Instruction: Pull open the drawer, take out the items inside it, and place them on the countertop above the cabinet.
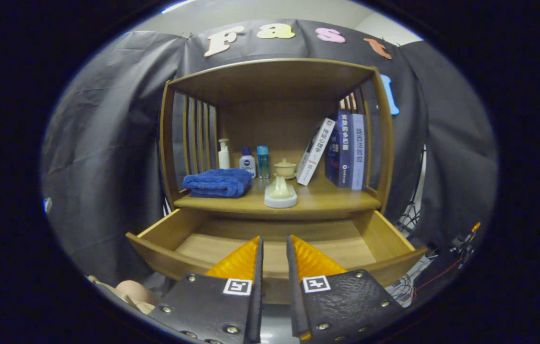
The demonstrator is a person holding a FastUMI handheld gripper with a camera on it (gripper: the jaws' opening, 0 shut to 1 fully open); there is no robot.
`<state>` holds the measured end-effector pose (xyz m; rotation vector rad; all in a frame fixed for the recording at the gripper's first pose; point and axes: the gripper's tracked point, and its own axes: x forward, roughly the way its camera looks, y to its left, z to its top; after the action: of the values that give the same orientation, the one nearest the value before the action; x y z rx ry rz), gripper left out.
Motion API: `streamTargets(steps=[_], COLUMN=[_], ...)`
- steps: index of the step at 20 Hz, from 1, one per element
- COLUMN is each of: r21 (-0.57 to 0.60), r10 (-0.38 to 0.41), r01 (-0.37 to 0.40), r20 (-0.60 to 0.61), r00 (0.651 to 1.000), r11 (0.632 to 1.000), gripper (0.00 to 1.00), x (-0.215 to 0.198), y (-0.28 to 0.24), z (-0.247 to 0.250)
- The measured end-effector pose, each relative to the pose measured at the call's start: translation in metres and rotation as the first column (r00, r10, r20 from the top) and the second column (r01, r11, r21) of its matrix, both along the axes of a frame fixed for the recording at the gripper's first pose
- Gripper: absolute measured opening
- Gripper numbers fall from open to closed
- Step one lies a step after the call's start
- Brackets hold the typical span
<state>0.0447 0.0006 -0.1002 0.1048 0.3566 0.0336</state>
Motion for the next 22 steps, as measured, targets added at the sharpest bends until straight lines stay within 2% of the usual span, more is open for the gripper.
streamTargets(steps=[8,12,16,19,22], r21=[-0.026,0.029,0.036,0.018,0.012], r10=[-0.021,-0.029,-0.029,-0.021,-0.044], r01=[0.019,0.031,0.032,0.022,0.044], r20=[-0.071,-0.085,-0.081,-0.063,-0.056], r00=[0.997,0.996,0.996,0.998,0.997], r11=[0.999,0.999,0.999,1.000,0.999], gripper=[0.25,0.25,0.30,0.62,0.94], x=[-0.047,-0.044,-0.037,-0.026,-0.017], y=[0.002,0.015,0.022,0.026,0.026], z=[-0.043,-0.056,-0.060,-0.060,-0.063])
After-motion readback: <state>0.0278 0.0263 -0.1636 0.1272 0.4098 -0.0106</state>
